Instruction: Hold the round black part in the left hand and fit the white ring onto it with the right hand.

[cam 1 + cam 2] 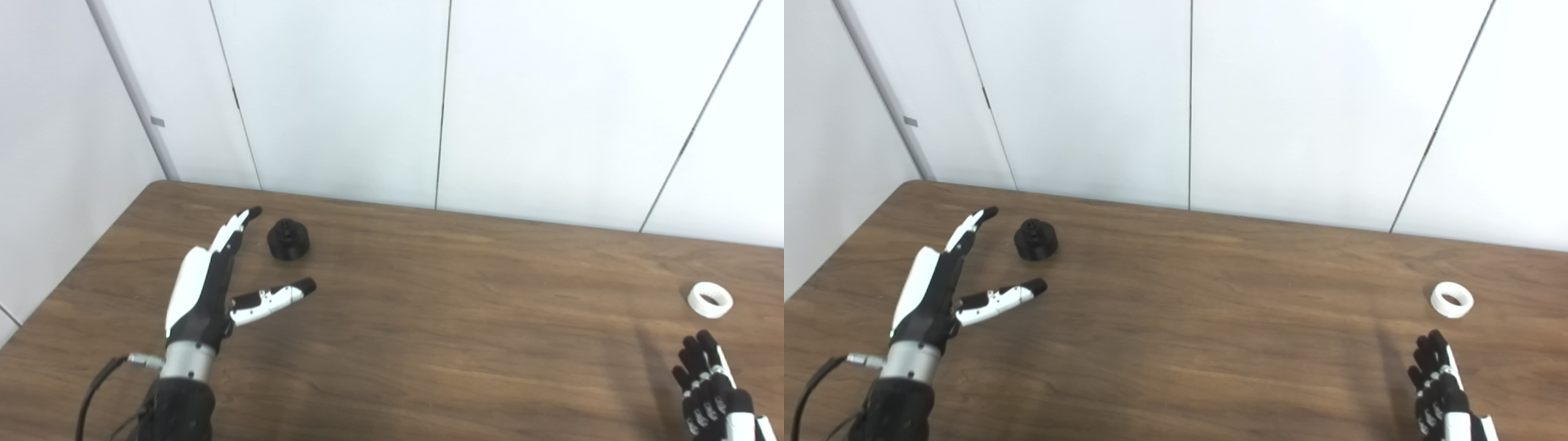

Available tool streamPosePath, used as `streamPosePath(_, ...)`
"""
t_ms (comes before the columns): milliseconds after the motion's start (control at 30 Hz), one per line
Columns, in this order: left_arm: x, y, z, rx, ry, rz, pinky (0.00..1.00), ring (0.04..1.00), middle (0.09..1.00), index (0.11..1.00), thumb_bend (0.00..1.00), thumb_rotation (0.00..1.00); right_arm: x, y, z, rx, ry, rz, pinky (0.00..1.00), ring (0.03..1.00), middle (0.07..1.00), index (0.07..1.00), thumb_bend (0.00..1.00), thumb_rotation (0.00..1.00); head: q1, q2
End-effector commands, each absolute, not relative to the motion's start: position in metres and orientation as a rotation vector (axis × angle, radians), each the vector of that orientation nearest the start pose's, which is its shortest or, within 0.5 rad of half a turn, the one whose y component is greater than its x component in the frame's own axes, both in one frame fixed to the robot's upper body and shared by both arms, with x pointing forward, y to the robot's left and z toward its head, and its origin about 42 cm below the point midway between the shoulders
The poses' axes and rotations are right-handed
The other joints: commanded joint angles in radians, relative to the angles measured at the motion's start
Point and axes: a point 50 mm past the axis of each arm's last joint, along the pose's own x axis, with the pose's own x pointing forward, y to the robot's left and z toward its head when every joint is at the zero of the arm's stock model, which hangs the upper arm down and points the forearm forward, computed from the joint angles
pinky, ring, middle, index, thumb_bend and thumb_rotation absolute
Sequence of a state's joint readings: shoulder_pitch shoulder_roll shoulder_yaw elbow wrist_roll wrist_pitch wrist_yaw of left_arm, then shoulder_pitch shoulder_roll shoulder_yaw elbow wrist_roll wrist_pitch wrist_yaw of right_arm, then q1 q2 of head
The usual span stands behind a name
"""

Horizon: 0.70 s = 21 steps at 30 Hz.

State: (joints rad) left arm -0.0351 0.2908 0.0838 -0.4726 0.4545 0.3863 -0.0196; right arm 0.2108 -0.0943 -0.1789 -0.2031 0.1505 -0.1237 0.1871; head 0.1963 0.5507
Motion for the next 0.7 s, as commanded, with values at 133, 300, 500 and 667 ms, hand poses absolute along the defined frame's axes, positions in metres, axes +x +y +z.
streamPosePath(133, 0.297, 0.325, 0.243, 0.855, -0.182, 0.29, 1.0, 1.0, 0.988, 0.92, 0.93, 0.44, 0.174, -0.293, 0.096, -0.01, -0.033, -0.039, 1.0, 1.0, 0.982, 0.99, 0.61, 1.0, -0.001, 0.005)
streamPosePath(300, 0.316, 0.338, 0.242, 0.981, -0.155, 0.307, 1.0, 1.0, 0.987, 0.904, 0.94, 0.48, 0.175, -0.293, 0.096, -0.018, -0.041, -0.037, 1.0, 1.0, 0.98, 0.993, 0.6, 1.0, -0.005, 0.006)
streamPosePath(500, 0.338, 0.351, 0.232, 1.073, -0.091, 0.316, 1.0, 1.0, 0.994, 0.891, 0.95, 0.49, 0.175, -0.293, 0.095, -0.022, -0.032, -0.045, 1.0, 1.0, 0.974, 0.978, 0.62, 1.0, -0.005, 0.006)
streamPosePath(667, 0.35, 0.357, 0.226, 1.109, -0.051, 0.334, 1.0, 1.0, 0.996, 0.884, 0.94, 0.48, 0.174, -0.294, 0.096, -0.023, -0.03, -0.038, 1.0, 1.0, 0.98, 0.983, 0.63, 1.0, -0.005, 0.011)
